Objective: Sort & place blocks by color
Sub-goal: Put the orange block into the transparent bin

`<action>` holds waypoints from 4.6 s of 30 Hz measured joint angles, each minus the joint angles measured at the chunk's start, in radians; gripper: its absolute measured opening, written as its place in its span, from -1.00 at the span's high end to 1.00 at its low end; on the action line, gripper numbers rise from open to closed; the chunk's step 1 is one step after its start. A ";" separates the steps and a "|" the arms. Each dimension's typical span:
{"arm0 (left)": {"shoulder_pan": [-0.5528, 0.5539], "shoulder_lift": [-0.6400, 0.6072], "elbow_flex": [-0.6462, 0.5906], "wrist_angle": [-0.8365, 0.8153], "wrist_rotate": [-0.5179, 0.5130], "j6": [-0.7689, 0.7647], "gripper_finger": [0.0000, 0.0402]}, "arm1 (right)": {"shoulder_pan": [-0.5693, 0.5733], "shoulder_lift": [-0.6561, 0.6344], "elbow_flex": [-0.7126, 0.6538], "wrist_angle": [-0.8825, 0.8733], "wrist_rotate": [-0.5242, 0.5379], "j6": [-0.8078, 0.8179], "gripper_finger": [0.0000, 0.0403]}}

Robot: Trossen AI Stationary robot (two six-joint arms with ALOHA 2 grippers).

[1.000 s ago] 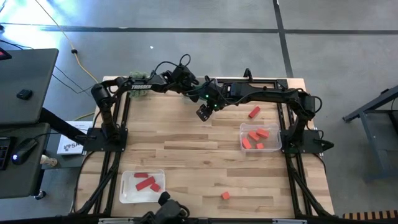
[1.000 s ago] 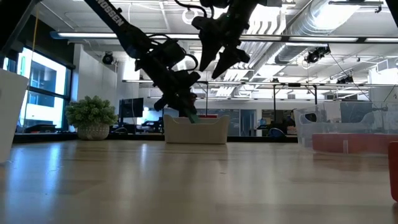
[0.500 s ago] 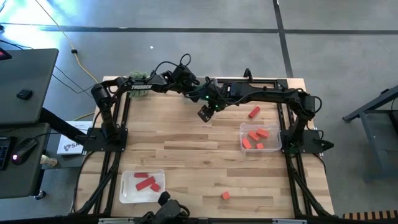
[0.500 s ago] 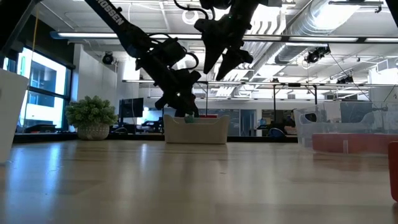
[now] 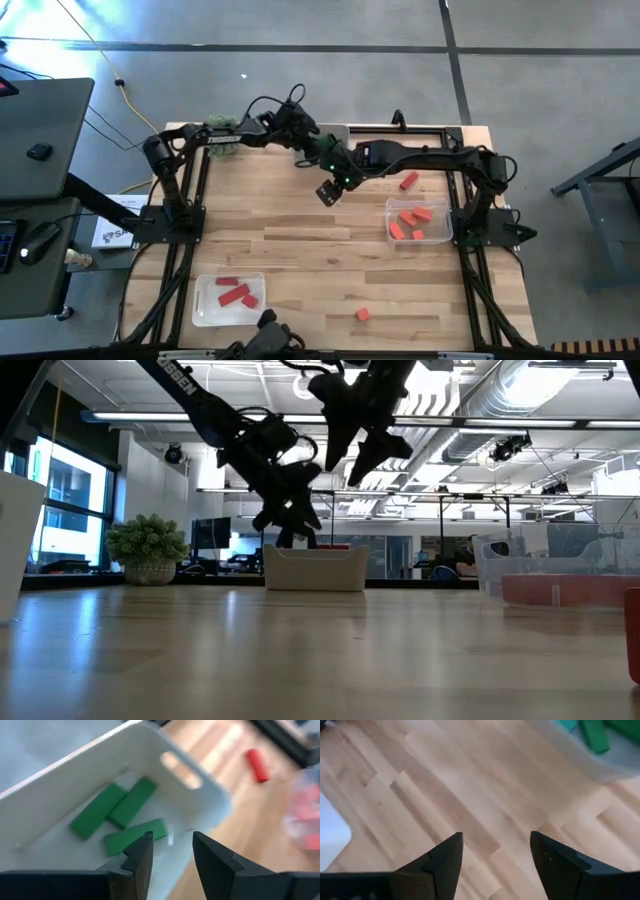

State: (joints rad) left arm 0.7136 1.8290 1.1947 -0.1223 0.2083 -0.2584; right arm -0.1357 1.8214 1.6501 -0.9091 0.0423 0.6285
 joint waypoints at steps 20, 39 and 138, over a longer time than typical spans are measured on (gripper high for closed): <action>-0.038 -0.306 0.058 -0.312 0.079 0.000 0.36 | 0.190 0.000 0.000 -0.121 -0.221 -0.194 -0.09; -0.294 -0.415 0.058 -0.443 0.052 -0.238 0.36 | 0.440 0.000 -0.001 -0.122 -0.127 -0.463 -0.09; -0.609 -0.414 0.058 -0.443 -0.229 -0.315 0.36 | 0.712 0.001 -0.388 0.202 0.144 -0.270 0.51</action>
State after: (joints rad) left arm 0.1048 1.4151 1.2530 -0.5653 -0.0205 -0.5733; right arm 0.5765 1.8228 1.2617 -0.7076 0.1866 0.3583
